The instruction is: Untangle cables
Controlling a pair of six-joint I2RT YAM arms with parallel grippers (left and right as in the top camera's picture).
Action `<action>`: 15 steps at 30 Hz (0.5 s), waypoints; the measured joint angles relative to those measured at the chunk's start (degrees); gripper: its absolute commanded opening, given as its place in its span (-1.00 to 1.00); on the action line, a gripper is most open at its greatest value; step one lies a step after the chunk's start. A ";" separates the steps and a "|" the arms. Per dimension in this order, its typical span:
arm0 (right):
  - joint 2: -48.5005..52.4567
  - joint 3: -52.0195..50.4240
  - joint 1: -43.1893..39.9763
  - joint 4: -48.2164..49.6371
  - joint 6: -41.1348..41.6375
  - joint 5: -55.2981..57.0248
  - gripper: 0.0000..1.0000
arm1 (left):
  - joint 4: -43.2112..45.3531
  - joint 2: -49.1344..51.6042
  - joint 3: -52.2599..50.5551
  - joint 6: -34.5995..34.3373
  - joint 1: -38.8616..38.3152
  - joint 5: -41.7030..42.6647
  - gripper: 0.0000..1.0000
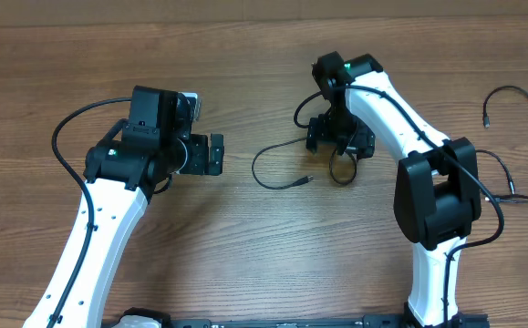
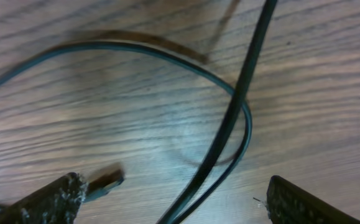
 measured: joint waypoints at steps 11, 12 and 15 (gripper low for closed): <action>0.00 -4.52 -0.04 8.11 0.74 0.35 -0.92 | -0.02 0.00 0.00 0.00 0.00 0.00 1.00; 0.00 -4.52 -0.07 8.57 0.79 0.39 -0.92 | -0.02 0.00 0.00 0.00 0.00 0.00 0.99; 0.00 -4.24 -0.72 8.28 0.15 1.07 -0.92 | -0.02 0.00 0.00 0.00 0.00 0.00 0.99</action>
